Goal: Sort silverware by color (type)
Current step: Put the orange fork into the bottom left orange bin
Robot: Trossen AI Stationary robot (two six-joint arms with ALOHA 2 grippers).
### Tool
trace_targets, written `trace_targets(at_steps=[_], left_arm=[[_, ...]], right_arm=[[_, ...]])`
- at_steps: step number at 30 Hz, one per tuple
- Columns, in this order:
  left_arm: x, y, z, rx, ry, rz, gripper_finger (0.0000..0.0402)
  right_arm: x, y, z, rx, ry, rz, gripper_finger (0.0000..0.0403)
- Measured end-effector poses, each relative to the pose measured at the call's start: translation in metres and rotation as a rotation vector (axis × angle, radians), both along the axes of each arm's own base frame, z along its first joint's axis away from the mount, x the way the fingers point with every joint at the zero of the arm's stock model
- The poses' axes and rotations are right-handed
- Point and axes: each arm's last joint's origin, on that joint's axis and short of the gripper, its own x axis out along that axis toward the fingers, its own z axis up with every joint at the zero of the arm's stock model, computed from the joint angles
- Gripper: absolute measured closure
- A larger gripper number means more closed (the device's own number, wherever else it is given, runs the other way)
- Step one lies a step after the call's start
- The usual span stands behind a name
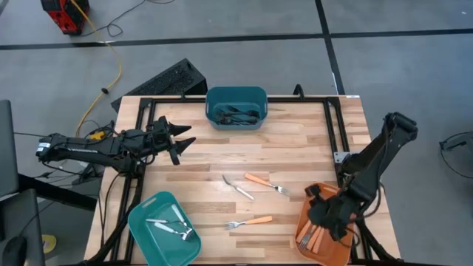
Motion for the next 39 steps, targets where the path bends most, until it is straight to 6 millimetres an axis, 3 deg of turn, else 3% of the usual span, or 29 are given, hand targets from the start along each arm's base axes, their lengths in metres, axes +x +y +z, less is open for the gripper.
trace_targets(at_steps=[7, 16, 23, 26, 35, 39], left_arm=[[0.000, 0.000, 0.000, 0.000, 0.000, -0.001, 0.0167], [0.000, -0.001, 0.000, -0.003, 0.001, -0.027, 0.0167], [0.000, -0.002, -0.003, -0.013, 0.028, -0.055, 0.0167], [0.000, -0.002, -0.004, -0.014, 0.037, -0.054, 0.0167], [0.000, -0.002, -0.006, -0.017, 0.064, -0.053, 0.0167], [0.000, -0.002, -0.005, -0.023, 0.048, -0.053, 0.0167]], right_arm=[[0.009, -0.037, 0.028, -0.010, -0.224, -0.207, 0.0246], [0.047, -0.074, 0.042, 0.032, -0.416, -0.481, 0.0251], [0.077, -0.101, 0.023, -0.071, -0.366, -0.638, 0.0249], [0.087, -0.107, 0.013, -0.104, -0.315, -0.618, 0.0241], [0.111, -0.121, -0.016, -0.194, -0.213, -0.628, 0.0160], [0.126, -0.131, -0.030, -0.209, -0.198, -0.669, 0.0148]])
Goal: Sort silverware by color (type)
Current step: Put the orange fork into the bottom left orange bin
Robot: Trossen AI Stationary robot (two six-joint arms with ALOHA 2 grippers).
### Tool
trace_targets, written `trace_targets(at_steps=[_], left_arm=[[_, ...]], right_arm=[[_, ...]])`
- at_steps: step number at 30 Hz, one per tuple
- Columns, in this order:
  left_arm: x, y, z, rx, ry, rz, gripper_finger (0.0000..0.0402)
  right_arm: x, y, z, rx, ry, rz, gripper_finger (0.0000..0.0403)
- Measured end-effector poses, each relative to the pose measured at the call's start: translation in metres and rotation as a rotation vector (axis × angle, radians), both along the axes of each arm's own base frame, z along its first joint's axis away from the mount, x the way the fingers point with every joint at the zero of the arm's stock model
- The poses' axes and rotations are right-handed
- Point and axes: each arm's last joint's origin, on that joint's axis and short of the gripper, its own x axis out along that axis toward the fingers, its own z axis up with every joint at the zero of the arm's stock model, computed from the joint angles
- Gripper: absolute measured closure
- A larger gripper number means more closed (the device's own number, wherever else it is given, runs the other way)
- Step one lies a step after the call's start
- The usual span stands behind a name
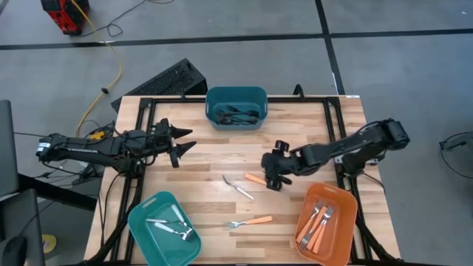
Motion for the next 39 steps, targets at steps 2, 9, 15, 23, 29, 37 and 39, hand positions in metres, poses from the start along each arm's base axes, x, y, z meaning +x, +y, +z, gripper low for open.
trace_targets(at_steps=[2, 9, 15, 23, 29, 37, 39], left_arm=[[0.000, 0.000, 0.001, 0.000, -0.012, 0.000, 0.0167], [0.000, 0.000, 0.001, 0.017, -0.003, -0.020, 0.0167], [0.000, -0.001, -0.004, 0.025, 0.014, -0.031, 0.0167], [0.000, -0.001, -0.007, 0.015, 0.011, -0.023, 0.0167], [-0.001, -0.001, -0.007, 0.010, 0.005, -0.024, 0.0167], [-0.002, -0.001, -0.008, 0.014, 0.017, -0.030, 0.0167], [-0.002, -0.001, -0.008, 0.020, 0.022, -0.031, 0.0167]], right_arm=[[0.007, -0.006, -0.006, -0.014, 0.005, -0.002, 0.0149], [0.025, -0.025, -0.019, 0.048, -0.016, -0.015, 0.0153], [0.028, -0.042, -0.018, 0.091, -0.032, -0.048, 0.0154], [0.028, -0.051, -0.019, 0.115, -0.027, -0.060, 0.0154], [0.028, -0.050, -0.018, 0.113, -0.028, -0.058, 0.0154], [0.029, -0.047, -0.022, 0.099, -0.004, -0.012, 0.0144], [0.031, -0.047, -0.026, 0.106, 0.002, -0.008, 0.0137]])
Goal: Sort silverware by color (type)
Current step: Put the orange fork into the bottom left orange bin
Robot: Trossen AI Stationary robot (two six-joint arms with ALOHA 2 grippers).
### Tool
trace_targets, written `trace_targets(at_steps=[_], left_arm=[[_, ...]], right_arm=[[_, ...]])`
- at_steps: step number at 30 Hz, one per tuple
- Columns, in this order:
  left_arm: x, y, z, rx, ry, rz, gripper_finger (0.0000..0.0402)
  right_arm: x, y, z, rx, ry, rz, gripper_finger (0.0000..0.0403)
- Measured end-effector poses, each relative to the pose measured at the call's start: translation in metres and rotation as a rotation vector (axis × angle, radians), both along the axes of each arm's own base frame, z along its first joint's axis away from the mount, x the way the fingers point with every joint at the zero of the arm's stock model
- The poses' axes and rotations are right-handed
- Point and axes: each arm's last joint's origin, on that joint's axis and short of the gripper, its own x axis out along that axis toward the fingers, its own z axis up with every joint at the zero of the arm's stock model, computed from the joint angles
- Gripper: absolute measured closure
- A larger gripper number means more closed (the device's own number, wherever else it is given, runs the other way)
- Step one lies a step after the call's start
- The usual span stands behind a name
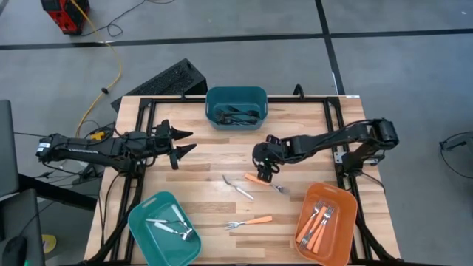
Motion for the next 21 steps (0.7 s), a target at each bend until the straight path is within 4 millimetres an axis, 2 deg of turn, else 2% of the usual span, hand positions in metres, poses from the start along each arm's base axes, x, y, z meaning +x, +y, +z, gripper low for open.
trace_targets(at_steps=[13, 21], left_arm=[[0.000, -0.006, -0.002, 0.000, -0.004, -0.040, 0.0167], [0.000, -0.011, -0.002, 0.003, -0.003, -0.065, 0.0167]], right_arm=[[0.011, 0.004, -0.034, 0.097, 0.090, -0.072, 0.0128], [0.012, 0.021, -0.047, 0.114, 0.132, -0.051, 0.0128]])
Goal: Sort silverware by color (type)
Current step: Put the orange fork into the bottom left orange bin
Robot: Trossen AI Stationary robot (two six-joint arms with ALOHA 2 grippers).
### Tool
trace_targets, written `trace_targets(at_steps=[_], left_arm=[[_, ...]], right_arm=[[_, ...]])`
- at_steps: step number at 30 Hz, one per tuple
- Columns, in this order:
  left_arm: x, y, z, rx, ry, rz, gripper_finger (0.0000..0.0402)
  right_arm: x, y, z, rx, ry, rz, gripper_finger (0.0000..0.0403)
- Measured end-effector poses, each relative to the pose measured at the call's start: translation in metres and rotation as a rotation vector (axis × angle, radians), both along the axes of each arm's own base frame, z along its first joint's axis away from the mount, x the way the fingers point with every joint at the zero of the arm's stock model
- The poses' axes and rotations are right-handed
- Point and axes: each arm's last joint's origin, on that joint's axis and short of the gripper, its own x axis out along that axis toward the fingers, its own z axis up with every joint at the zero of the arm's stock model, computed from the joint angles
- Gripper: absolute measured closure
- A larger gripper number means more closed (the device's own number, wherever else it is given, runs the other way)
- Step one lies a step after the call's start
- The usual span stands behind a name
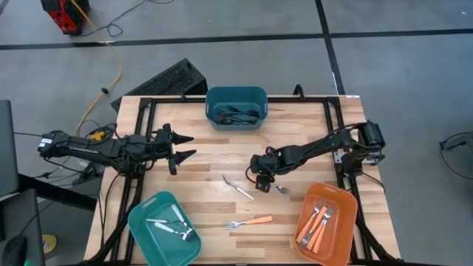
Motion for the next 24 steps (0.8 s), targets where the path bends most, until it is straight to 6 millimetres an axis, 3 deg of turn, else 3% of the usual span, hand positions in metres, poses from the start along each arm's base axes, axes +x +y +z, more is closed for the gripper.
trace_targets(at_steps=[9, 12, 24], left_arm=[[0.000, -0.002, 0.001, 0.009, -0.004, 0.028, 0.0167], [0.000, -0.001, 0.001, 0.008, -0.005, 0.029, 0.0167], [0.000, -0.001, 0.000, 0.002, -0.002, 0.030, 0.0167]], right_arm=[[-0.005, 0.024, -0.001, 0.016, 0.026, 0.053, 0.0128], [-0.006, 0.029, -0.010, 0.000, 0.066, 0.070, 0.0128], [-0.007, 0.027, -0.029, 0.003, 0.176, 0.062, 0.0131]])
